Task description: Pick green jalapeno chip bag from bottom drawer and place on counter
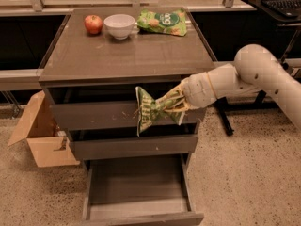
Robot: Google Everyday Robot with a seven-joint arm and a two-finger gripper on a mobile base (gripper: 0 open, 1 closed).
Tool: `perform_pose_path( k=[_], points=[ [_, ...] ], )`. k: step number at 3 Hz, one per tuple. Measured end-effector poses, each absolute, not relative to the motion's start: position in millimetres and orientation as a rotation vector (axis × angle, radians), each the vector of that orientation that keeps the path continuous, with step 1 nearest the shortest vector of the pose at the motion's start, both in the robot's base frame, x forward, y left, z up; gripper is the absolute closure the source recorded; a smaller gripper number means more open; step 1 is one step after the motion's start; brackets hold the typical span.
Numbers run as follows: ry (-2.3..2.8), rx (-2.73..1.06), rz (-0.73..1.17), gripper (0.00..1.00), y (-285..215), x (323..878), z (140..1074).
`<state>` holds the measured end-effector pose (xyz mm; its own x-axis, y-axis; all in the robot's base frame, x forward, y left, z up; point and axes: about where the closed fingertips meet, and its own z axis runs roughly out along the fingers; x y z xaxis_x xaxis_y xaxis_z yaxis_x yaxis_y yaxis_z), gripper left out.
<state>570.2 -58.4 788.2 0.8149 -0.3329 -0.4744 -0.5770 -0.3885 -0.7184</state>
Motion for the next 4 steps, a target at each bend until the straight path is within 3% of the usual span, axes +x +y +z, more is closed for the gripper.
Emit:
perform_pose_path(
  k=[3,4],
  points=[
    [0.647,-2.072,0.185,1.0,-62.7,604.8,845.0],
    [0.687,-1.989,0.064,1.0,-82.6,636.7,884.7]
  ],
)
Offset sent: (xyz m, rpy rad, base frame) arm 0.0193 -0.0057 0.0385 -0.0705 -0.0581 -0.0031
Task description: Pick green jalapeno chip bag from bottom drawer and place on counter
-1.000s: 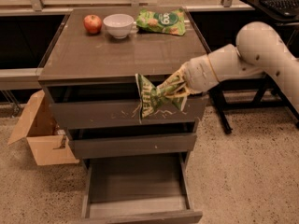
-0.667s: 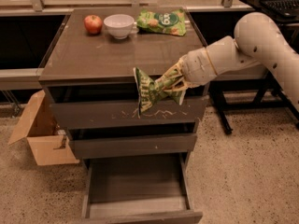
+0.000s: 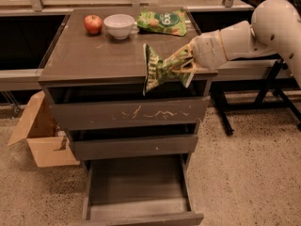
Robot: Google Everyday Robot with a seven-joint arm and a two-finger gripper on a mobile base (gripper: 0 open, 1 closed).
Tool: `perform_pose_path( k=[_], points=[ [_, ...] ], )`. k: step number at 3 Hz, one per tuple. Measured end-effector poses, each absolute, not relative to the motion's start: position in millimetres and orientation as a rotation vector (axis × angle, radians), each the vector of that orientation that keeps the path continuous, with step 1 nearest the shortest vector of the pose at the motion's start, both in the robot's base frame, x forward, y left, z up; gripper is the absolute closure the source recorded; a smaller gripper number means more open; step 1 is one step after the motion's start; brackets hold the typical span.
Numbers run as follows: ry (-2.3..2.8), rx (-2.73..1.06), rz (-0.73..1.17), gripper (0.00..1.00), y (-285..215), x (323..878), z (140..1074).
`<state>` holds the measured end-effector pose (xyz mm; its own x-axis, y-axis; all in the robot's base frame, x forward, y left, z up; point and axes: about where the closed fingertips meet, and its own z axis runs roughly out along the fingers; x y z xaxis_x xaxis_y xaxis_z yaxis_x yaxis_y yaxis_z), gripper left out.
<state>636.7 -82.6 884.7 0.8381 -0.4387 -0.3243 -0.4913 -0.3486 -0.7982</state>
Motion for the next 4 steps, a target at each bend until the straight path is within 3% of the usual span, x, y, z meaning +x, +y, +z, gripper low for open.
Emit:
perform_pose_path(
  k=[3,4],
  points=[
    [0.803,-1.76,0.149,1.0,-102.2,754.0,906.5],
    [0.799,-1.73,0.11,1.0,-111.8,761.8,921.0]
  ],
)
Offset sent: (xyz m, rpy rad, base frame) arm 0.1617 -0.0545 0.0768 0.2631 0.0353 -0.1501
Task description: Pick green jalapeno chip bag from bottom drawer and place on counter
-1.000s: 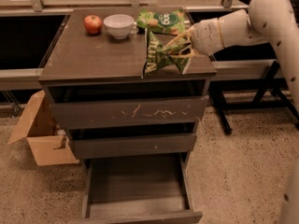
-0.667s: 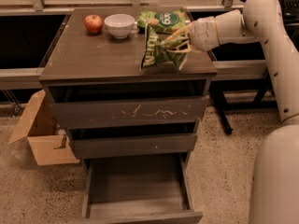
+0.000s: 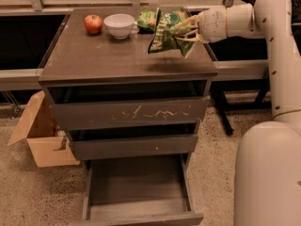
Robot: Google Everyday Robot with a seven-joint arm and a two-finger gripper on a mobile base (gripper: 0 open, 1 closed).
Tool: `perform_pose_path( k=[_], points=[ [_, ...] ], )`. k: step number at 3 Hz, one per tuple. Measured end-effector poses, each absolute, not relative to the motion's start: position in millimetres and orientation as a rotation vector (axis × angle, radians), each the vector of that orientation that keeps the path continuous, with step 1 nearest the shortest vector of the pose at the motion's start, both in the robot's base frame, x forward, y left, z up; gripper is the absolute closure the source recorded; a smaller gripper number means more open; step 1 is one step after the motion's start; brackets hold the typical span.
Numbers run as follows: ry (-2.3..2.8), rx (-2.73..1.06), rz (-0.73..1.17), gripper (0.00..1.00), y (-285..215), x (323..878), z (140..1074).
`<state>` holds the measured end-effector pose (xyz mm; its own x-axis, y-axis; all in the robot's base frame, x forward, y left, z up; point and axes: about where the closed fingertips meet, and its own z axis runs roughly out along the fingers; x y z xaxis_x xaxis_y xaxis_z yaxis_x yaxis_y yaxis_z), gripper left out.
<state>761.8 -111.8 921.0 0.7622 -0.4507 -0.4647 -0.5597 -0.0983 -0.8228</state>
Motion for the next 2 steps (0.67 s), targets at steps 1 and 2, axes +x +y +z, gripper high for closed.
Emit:
perform_pose_path(
  k=[1,2],
  points=[
    [0.799,-1.73,0.11,1.0,-111.8,761.8,921.0],
    [0.829,-1.695,0.106,1.0,-92.3,781.7,922.2]
  ],
)
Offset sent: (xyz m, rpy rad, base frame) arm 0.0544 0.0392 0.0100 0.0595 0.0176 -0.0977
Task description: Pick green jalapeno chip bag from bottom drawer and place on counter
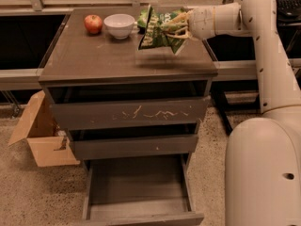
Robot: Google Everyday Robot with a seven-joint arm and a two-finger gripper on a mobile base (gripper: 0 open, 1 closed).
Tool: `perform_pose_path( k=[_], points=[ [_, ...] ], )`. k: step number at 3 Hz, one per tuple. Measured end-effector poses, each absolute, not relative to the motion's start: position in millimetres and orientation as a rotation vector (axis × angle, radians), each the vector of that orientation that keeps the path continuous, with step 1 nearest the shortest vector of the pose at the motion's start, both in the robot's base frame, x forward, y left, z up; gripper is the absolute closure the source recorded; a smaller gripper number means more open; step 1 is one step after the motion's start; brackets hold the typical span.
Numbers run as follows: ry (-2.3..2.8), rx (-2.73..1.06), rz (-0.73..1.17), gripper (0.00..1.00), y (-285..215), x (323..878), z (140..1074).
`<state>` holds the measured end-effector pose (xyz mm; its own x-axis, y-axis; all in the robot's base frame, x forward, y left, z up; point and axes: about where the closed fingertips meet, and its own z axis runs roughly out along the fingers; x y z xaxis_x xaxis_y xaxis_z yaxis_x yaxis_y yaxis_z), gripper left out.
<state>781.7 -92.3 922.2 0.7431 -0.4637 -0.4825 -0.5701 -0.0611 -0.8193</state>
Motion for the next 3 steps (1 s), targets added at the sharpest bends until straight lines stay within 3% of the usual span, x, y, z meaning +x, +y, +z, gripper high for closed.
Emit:
perform_pose_path(
  k=[3],
  points=[
    [0.96,-1.651,0.154,0.27,-53.1,827.5,904.0]
  ],
)
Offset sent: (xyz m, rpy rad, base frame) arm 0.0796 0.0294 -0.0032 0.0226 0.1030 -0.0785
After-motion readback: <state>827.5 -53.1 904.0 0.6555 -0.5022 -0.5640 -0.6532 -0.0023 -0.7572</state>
